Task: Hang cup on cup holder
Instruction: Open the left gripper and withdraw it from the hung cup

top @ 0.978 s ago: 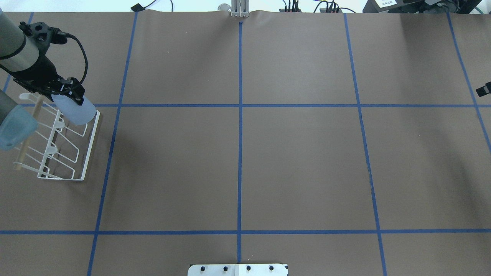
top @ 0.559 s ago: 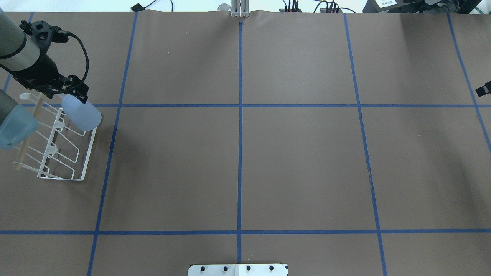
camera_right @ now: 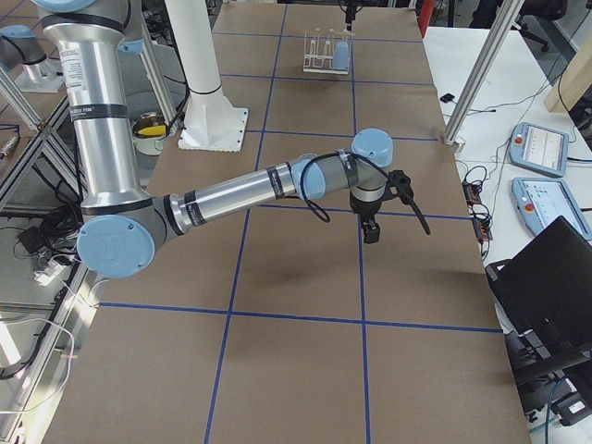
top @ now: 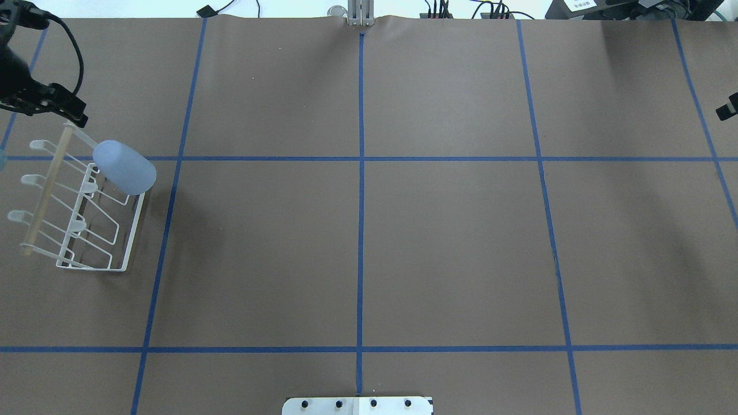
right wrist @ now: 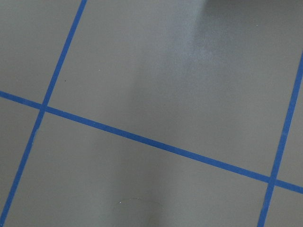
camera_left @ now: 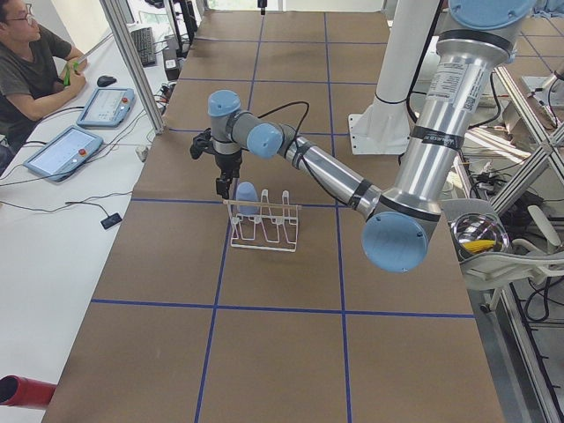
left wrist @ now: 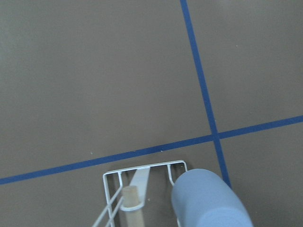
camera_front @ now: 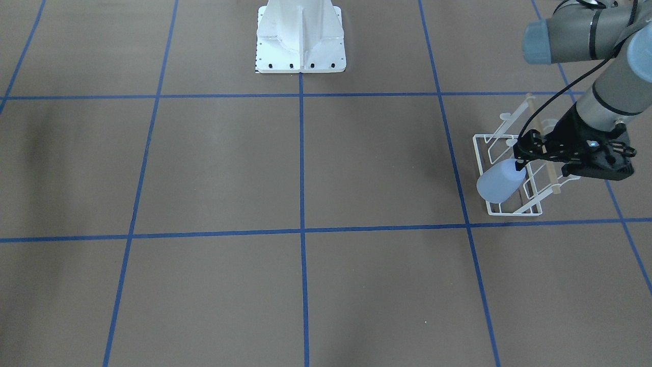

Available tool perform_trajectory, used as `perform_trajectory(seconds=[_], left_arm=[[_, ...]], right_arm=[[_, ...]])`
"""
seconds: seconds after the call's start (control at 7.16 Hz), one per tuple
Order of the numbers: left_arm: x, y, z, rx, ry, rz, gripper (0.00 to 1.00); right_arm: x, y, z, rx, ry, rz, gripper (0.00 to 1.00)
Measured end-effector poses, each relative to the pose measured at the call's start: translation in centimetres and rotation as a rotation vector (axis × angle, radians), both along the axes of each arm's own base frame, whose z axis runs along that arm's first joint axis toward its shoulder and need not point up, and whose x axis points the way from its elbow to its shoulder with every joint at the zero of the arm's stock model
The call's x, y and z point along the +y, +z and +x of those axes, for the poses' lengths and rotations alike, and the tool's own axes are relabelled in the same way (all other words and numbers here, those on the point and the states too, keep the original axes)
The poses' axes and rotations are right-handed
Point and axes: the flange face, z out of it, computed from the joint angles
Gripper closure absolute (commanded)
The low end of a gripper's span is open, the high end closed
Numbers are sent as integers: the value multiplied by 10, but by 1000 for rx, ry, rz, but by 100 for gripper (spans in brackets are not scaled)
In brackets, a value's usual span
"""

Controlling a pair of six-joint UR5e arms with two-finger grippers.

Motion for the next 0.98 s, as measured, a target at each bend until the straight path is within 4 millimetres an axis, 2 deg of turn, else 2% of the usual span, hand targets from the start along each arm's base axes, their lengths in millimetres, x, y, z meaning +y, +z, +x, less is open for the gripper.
perform_trajectory(seconds=[0.14,0.28,0.42,0.56,0.98], left_arm=[[3,25,-33,-22,13,19,2],[11,53,-63,-43,16,15,2],[20,78,-83,-59,26,6,2],[25,93,-97,-69,39,6,2],[36,107,-131,9,63,-17,2]], right_arm=[[-3,-9,18,19,-9,-2,0],[-2,-11,37,37,-18,6,0],[-1,-9,46,46,-23,7,0],[0,-7,46,53,-31,-5,0],[1,0,38,75,-48,-57,0]])
